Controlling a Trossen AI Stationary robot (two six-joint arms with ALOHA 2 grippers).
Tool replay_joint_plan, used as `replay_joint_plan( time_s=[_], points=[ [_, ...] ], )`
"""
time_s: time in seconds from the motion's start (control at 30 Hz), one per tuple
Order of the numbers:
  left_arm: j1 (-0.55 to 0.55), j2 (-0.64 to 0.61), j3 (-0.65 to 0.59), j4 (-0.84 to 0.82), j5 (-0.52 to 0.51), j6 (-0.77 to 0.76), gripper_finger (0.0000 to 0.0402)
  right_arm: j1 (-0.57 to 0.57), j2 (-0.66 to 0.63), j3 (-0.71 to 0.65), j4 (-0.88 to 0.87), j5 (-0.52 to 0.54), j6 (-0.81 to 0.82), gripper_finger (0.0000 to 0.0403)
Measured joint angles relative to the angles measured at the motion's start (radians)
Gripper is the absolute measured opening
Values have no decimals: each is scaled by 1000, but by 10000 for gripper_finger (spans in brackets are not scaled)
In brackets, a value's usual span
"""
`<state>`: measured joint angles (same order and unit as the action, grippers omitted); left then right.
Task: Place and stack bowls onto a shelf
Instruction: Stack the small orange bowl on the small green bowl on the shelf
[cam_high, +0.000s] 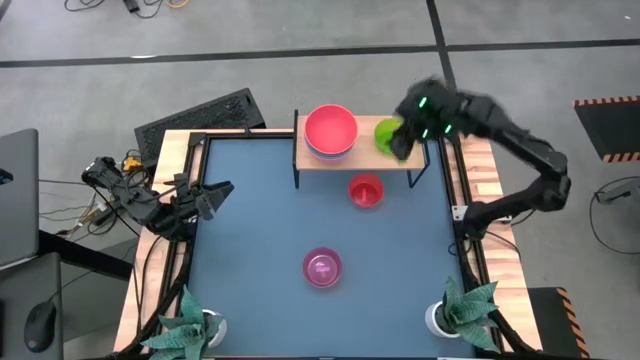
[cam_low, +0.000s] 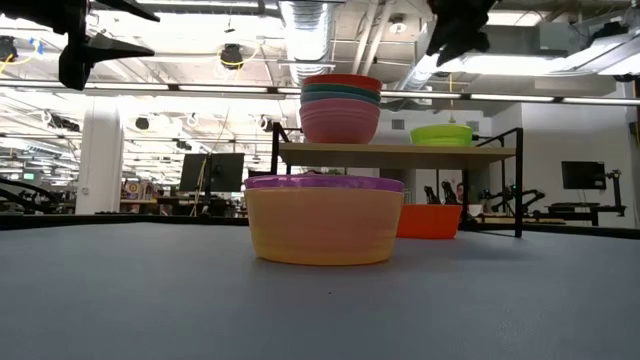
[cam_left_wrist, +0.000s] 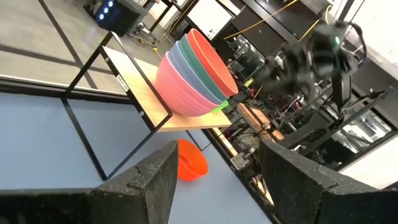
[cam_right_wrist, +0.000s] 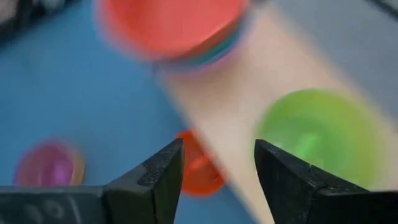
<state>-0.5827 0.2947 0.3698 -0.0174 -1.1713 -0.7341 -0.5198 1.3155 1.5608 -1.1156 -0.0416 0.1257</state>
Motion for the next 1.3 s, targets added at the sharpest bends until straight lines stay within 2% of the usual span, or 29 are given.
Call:
replay_joint_plan(
  time_s=[0.2, 0.33, 0.47, 0.77, 0.87, 1.2, 1.3],
  points=[
    [0, 0, 0, -11, -13, 0, 209, 230, 15, -240, 110, 22, -22, 217],
    [0, 0, 0, -11, -16, -1, 209, 299, 38, -400, 278, 40, -7, 217],
    [0, 0, 0, -17, -19, -15, 209, 309, 85, -500, 393, 73, -18, 217],
    [0, 0, 0, -17, -18, -33, 209, 295, 239, -535, 481, 120, -115, 217],
    [0, 0, 0, -19, -18, -34, 209, 298, 283, -534, 511, 91, -137, 217],
    [0, 0, 0, -30, -12, -34, 209, 294, 413, -538, 528, 103, -118, 216],
    [0, 0, 0, -30, -12, -34, 209, 297, 425, -536, 528, 103, -96, 200]
  ],
)
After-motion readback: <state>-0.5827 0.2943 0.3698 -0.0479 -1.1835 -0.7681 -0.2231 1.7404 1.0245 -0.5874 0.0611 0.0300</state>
